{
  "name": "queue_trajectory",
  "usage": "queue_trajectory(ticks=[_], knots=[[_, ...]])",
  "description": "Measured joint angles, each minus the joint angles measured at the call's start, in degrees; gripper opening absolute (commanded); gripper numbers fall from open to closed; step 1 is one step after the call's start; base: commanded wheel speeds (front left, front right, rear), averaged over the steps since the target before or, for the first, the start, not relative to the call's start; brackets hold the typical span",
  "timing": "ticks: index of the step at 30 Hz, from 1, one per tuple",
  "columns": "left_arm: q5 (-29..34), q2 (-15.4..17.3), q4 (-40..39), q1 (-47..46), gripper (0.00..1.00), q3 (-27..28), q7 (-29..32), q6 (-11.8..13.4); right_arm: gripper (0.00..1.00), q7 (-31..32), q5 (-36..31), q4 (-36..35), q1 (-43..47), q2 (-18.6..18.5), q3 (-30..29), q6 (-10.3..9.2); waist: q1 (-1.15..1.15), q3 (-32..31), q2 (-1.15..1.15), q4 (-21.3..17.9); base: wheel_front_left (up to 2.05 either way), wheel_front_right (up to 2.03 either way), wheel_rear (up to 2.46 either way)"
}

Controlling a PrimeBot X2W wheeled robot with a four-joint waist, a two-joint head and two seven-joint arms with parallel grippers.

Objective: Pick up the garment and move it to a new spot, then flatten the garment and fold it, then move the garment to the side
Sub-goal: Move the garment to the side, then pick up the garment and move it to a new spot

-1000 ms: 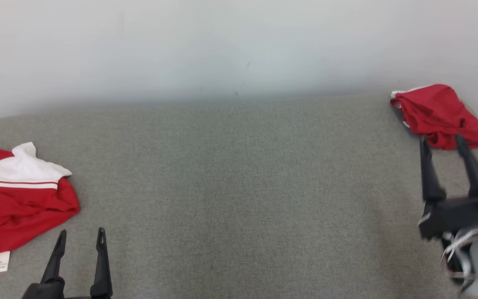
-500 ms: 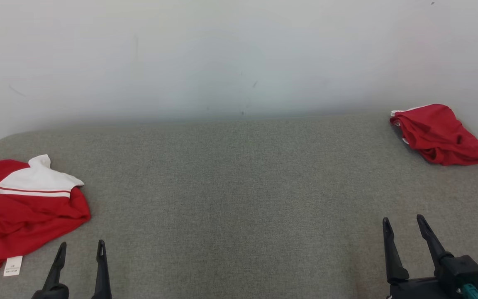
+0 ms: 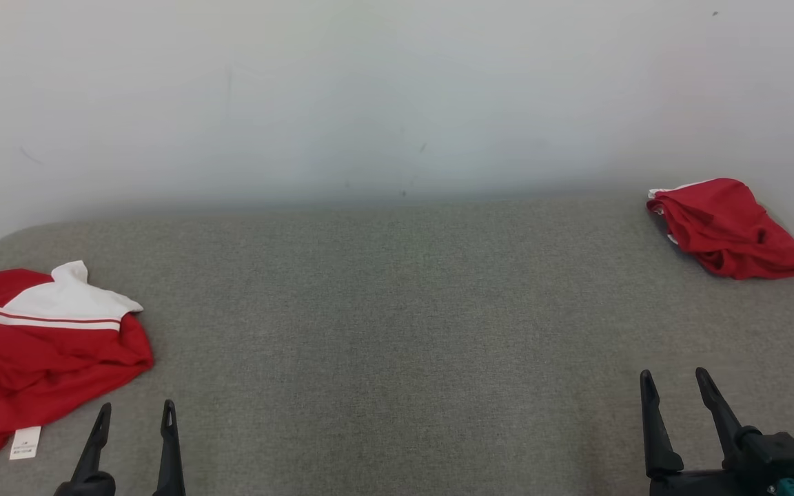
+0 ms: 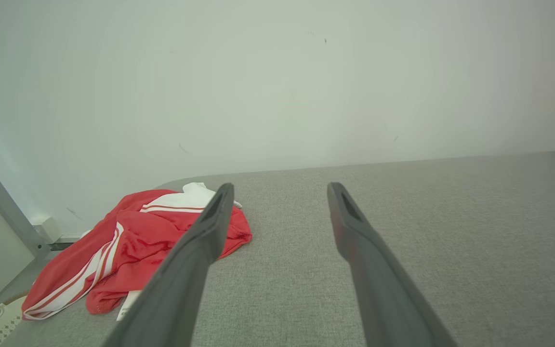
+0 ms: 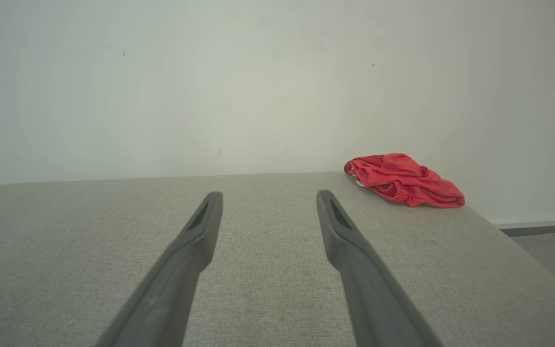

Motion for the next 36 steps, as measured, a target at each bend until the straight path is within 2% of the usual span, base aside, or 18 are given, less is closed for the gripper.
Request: queue_trajectory(ticks=[6,12,36], knots=[[-0.2,0.2,-0.1,0.2,1.00,0.3,0.2,0.4,1.00,0.1,1.3,0.8,0.4,0.0,-0.3,0.00,0.01,-0.2,0.00,1.2,0.00,0.00,0.00],[-1.0,1.1,-0.7,0.4,1.00,0.8,0.7,0.5,1.00,0.0,2.4,1.8,1.3,0.0,0.1,0.00,0.01,-0.4,0.00,4.4,0.00,0.00,0.00],[-2.7,3.1,-3.3,3.7,1.00,2.6,3.1,2.4,1.00,-1.7,5.9,7.0,1.3,0.0,4.4,0.00,0.01,-1.5,0.01,26.1,0.00,0.00,0.00]])
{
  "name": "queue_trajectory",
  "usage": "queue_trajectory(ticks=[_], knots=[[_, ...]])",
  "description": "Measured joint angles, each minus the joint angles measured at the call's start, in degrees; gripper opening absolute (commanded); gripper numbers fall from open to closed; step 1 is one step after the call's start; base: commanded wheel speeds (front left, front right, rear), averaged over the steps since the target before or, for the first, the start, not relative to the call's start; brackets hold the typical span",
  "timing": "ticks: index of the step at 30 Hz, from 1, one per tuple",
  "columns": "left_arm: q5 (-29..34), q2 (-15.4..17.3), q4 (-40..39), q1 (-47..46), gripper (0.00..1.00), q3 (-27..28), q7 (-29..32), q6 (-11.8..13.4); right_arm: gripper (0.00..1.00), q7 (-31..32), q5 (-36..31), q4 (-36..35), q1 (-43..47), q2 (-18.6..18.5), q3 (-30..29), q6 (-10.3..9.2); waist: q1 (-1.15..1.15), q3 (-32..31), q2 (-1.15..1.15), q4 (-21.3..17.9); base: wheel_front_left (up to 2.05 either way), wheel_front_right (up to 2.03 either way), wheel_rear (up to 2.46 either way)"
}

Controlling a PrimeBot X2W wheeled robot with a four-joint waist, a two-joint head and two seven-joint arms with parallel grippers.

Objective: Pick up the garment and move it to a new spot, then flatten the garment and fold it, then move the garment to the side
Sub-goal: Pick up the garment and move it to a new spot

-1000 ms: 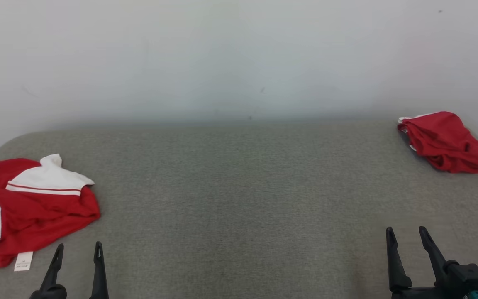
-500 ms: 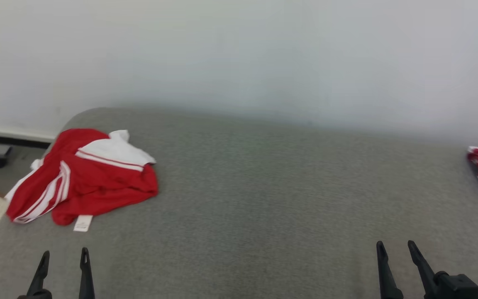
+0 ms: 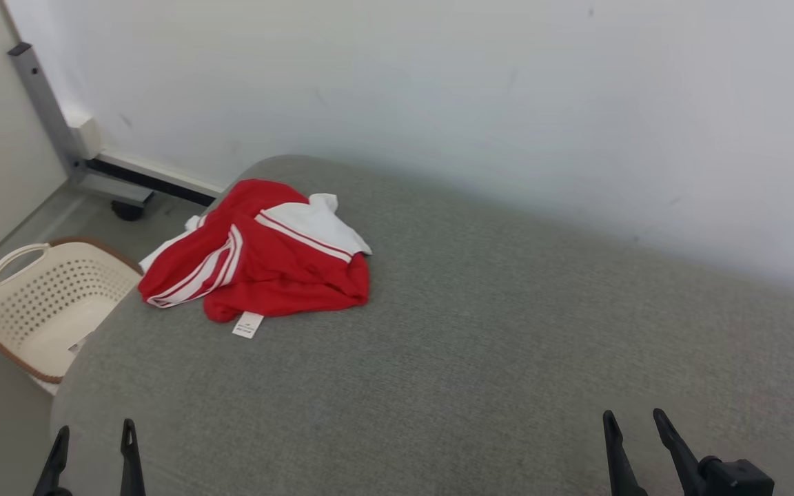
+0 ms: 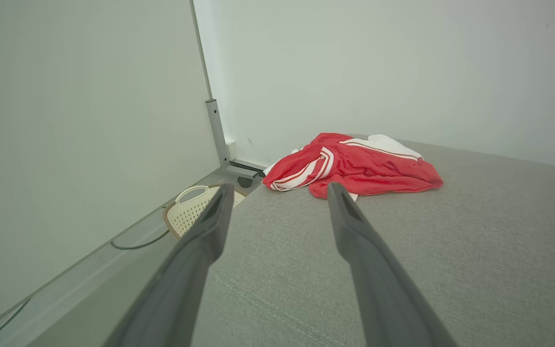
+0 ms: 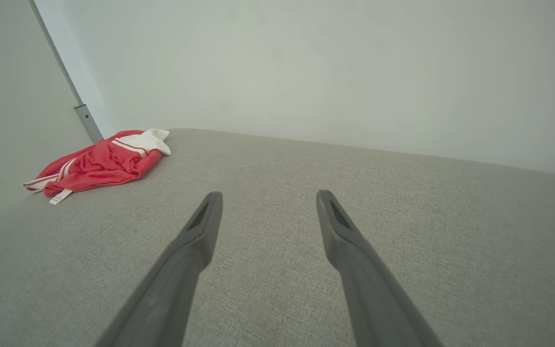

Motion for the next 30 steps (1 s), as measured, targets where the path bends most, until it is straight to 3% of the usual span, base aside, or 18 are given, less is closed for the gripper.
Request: queue_trajectory(ticks=[6,13,20,30], knots=[[-0.3,0.0,-0.6,1.0,1.00,0.4,-0.4,0.6,1.00,0.0,0.1,0.4,-1.0,0.0,0.9,0.00,0.00,-0.1,0.00,2.5,0.00,0.00,0.00],[-1.7,-0.3,-0.4,0.0,1.00,1.6,-0.7,1.3,1.00,-0.1,0.3,1.5,-1.1,0.0,1.4,0.00,0.00,-0.4,0.00,1.9,0.00,0.00,0.00],[-4.2,0.7,2.3,-9.2,1.00,2.6,-0.2,-1.8,1.00,0.2,0.2,0.0,-3.5,0.1,4.3,0.00,0.00,0.3,0.00,-1.9,0.00,0.00,0.00],[-8.9,4.3,17.6,-31.7,1.00,5.3,4.2,-8.0,1.00,0.3,0.3,-3.7,-9.3,0.1,9.5,0.00,0.00,5.5,0.00,-11.5,0.00,0.00,0.00]])
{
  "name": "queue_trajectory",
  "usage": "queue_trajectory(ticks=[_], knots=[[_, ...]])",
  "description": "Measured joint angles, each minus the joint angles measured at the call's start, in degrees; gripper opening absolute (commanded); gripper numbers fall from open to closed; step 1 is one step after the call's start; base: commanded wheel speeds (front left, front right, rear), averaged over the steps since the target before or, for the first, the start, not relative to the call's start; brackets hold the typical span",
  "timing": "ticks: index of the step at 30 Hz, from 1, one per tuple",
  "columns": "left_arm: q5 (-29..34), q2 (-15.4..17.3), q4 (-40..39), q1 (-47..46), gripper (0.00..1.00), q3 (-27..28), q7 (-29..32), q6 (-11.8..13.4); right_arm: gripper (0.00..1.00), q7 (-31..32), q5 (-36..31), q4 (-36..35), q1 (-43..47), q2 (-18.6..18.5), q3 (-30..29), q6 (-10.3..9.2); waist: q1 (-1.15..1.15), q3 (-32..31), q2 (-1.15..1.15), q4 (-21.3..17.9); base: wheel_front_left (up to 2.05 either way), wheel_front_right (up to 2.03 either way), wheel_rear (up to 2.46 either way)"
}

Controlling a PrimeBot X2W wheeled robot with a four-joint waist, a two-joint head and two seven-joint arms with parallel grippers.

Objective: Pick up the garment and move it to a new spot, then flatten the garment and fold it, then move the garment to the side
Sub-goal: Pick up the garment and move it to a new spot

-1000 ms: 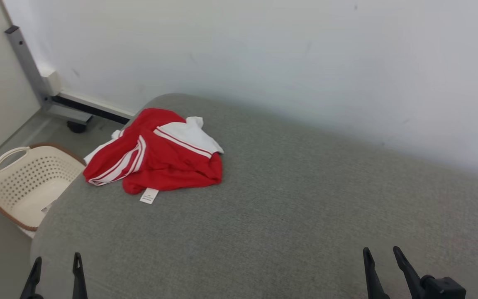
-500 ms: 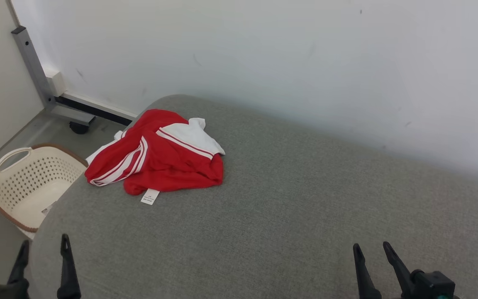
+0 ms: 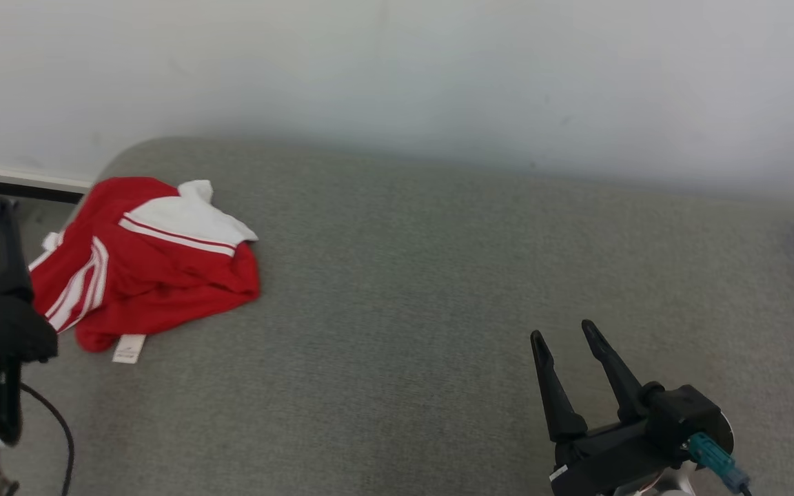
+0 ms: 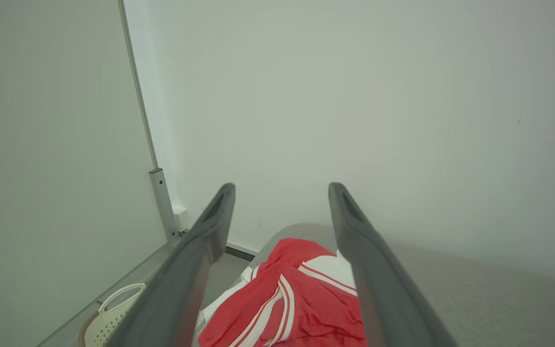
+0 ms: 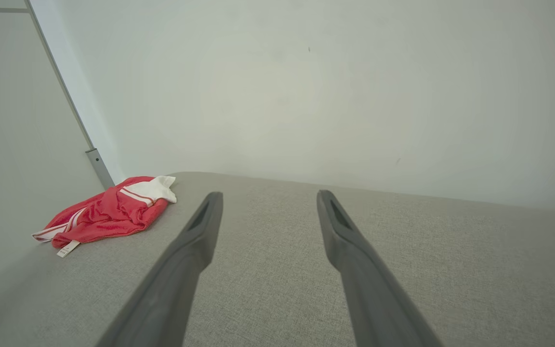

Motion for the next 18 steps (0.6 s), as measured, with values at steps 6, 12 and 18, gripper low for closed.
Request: queue_trajectory(ticks=[6,12,18], knots=[[-1.5,3.3,11.1,-11.0,1.00,0.6,3.4,-3.2,1.00,-1.2,1.0,-0.2,-2.7,-0.1,1.3,0.00,0.00,4.6,0.00,-6.8,0.00,0.00,0.00],[-2.0,4.4,22.3,-18.3,1.00,-0.2,6.3,-4.8,1.00,-2.7,1.9,0.7,-4.9,-0.1,1.6,0.00,0.01,9.6,0.01,-12.8,0.00,0.00,0.00],[-1.5,5.5,31.5,-21.1,1.00,-1.4,8.8,-5.4,1.00,-3.6,2.6,1.9,-6.2,-0.1,2.4,0.00,0.01,13.4,0.01,-17.2,0.00,0.00,0.00]])
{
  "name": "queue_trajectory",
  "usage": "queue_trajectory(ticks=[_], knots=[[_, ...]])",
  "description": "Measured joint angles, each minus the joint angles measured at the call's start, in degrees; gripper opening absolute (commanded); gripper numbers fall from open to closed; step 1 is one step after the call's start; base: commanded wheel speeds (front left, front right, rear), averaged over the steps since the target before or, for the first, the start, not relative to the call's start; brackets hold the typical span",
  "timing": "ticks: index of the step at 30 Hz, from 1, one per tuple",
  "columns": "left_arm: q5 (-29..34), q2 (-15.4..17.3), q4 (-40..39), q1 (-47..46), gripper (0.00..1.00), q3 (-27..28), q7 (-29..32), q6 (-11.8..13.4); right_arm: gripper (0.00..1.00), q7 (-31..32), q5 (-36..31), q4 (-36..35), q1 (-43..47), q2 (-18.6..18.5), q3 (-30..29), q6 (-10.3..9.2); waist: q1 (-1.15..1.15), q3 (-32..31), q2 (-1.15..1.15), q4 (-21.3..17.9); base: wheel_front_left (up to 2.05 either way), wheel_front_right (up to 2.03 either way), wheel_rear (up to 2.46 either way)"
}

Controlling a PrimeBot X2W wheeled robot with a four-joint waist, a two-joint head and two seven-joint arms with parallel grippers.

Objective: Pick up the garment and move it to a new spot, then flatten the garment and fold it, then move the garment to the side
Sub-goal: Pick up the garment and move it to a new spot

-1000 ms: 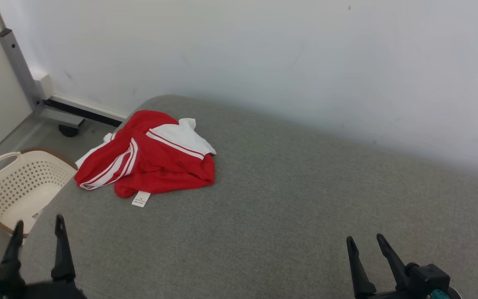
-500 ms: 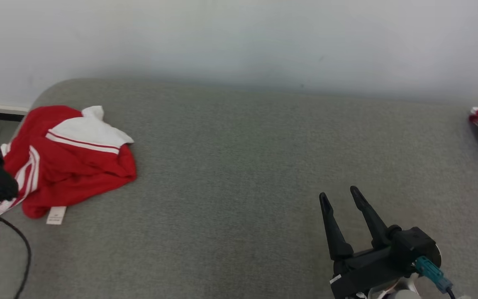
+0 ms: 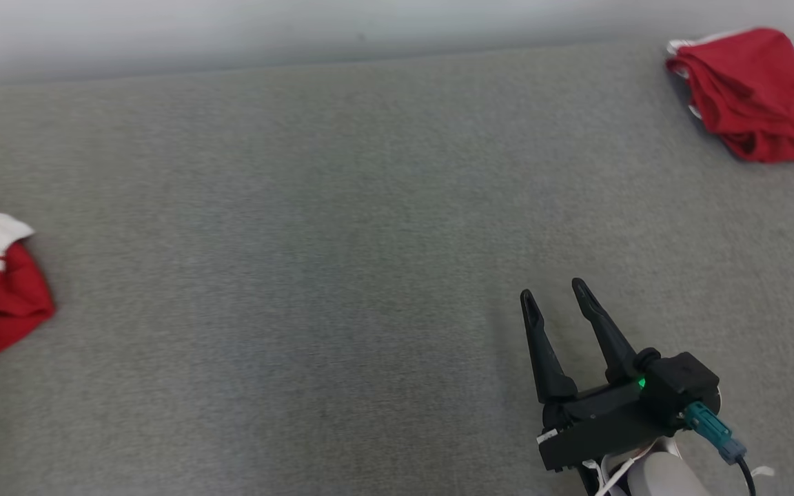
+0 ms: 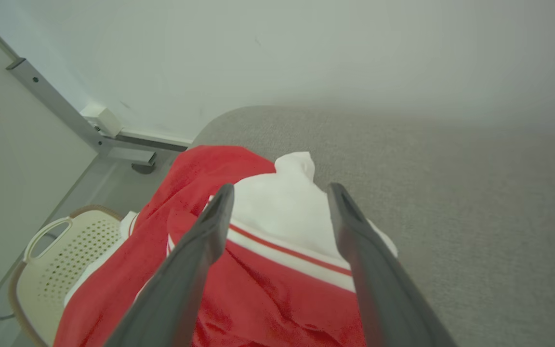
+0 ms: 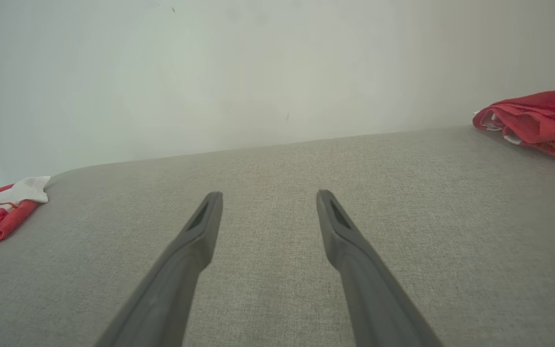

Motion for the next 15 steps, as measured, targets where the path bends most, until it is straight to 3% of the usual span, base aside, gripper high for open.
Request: queue_trajectory(ticks=[7,11,14,15], knots=[[-1.5,-0.2,11.5,-0.4,1.00,-1.1,8.0,-2.3,1.00,-0.5,-0.1,1.0,-0.7,0.0,-0.1,0.00,-0.01,3.9,-0.01,-4.6,0.00,0.00,0.00],[-3.3,-0.7,15.9,-1.7,1.00,-0.6,13.6,-1.0,1.00,-0.5,-0.8,1.0,-0.8,0.0,-0.2,0.00,-0.02,4.5,-0.01,-5.3,0.00,0.00,0.00],[-3.2,-1.1,16.7,-2.3,1.00,-0.9,13.4,-0.2,1.00,-0.4,-1.1,0.9,-0.8,0.0,-0.4,0.00,-0.02,4.1,-0.02,-5.1,0.00,0.00,0.00],[-2.8,-1.0,16.8,-2.3,0.00,-1.4,13.2,0.0,1.00,-0.2,-1.1,0.9,-0.8,0.0,-0.4,0.00,-0.02,4.0,-0.02,-5.0,0.00,0.00,0.00]])
